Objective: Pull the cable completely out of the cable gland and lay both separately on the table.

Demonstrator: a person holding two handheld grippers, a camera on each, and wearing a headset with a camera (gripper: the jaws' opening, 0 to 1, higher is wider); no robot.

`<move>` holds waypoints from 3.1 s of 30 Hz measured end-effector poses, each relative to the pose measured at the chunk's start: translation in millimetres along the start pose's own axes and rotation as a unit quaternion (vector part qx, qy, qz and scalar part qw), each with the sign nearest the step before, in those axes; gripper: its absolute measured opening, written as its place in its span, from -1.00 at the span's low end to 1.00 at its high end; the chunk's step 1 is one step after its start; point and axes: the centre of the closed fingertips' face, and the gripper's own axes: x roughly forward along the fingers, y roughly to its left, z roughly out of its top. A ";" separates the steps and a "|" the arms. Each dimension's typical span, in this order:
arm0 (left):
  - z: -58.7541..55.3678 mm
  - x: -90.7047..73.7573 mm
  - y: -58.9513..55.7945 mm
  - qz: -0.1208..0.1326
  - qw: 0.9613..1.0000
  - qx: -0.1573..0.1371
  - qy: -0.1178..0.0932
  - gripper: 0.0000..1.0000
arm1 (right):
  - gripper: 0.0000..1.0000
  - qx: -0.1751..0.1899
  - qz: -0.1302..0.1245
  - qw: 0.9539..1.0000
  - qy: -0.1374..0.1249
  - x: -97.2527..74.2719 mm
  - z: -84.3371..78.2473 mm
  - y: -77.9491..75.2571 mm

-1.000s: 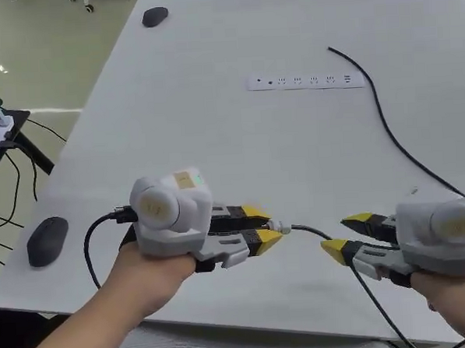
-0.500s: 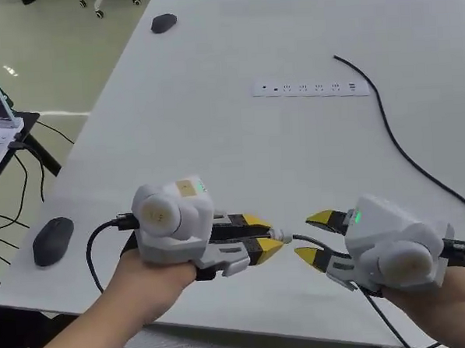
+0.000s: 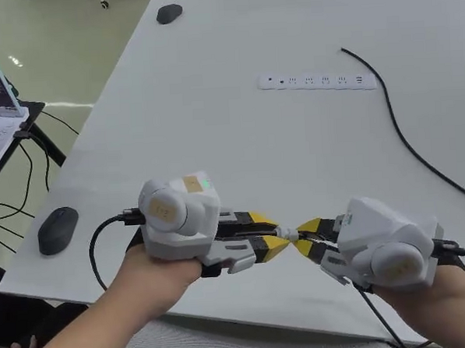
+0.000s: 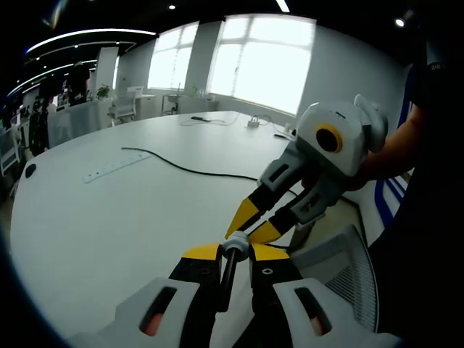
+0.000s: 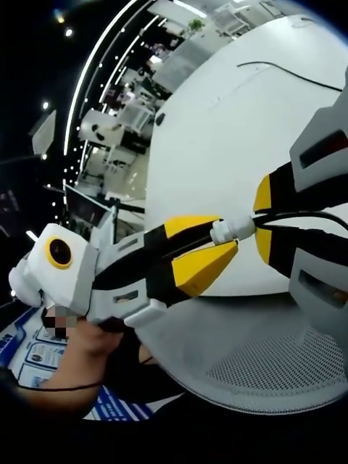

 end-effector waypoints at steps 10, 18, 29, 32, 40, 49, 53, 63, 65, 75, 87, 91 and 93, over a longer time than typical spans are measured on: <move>2.0 -0.7 0.6 0.002 1.000 0.000 -0.004 -0.70 | -1.00 0.036 -0.004 0.999 0.005 0.2 -8.0 -2.2; 6.4 -4.2 1.3 0.005 1.000 -0.003 -0.012 -0.70 | -1.00 0.100 -0.016 0.995 0.013 -4.7 -25.2 -11.4; 7.6 -4.0 0.7 0.002 1.000 -0.001 -0.018 -0.70 | -1.00 0.208 -0.025 0.977 0.043 -9.1 -57.1 -14.6; 6.6 -6.0 2.9 0.001 1.000 -0.004 -0.020 -0.70 | -1.00 0.231 -0.031 0.971 0.055 -9.5 -67.3 -17.1; 4.2 -14.3 8.1 0.004 0.999 -0.017 -0.030 -0.70 | -1.00 0.263 -0.043 0.961 0.071 -13.7 -82.6 -21.1; -7.8 -22.6 10.5 -0.002 0.999 -0.020 -0.029 -0.70 | -1.00 0.254 -0.056 0.963 0.075 -14.0 -74.0 -24.5; -9.6 -27.4 12.8 -0.007 0.999 -0.018 -0.032 -0.70 | -1.00 0.246 -0.061 0.964 0.080 -11.7 -67.4 -21.9; -21.3 -38.0 15.7 -0.036 0.998 -0.018 -0.039 -0.69 | -1.00 0.221 -0.087 0.967 0.096 -2.7 -47.5 -33.8; -24.6 -40.3 17.4 -0.038 0.998 -0.021 -0.039 -0.69 | -1.00 0.220 -0.089 0.966 0.098 0.7 -44.1 -35.8; -37.5 -59.3 28.0 -0.058 0.998 -0.003 -0.040 -0.69 | -1.00 0.207 -0.111 0.966 0.109 25.1 -20.2 -49.5; -56.7 -80.7 48.8 -0.051 0.998 0.005 -0.038 -0.69 | -1.00 0.195 -0.124 0.967 0.111 56.4 4.0 -66.9; -64.8 -85.3 60.3 -0.039 0.999 0.004 -0.037 -0.69 | -1.00 0.182 -0.123 0.968 0.117 68.5 5.7 -73.4; -71.2 -86.5 65.6 -0.034 0.999 0.002 -0.035 -0.69 | -1.00 0.178 -0.125 0.968 0.121 73.6 5.8 -77.2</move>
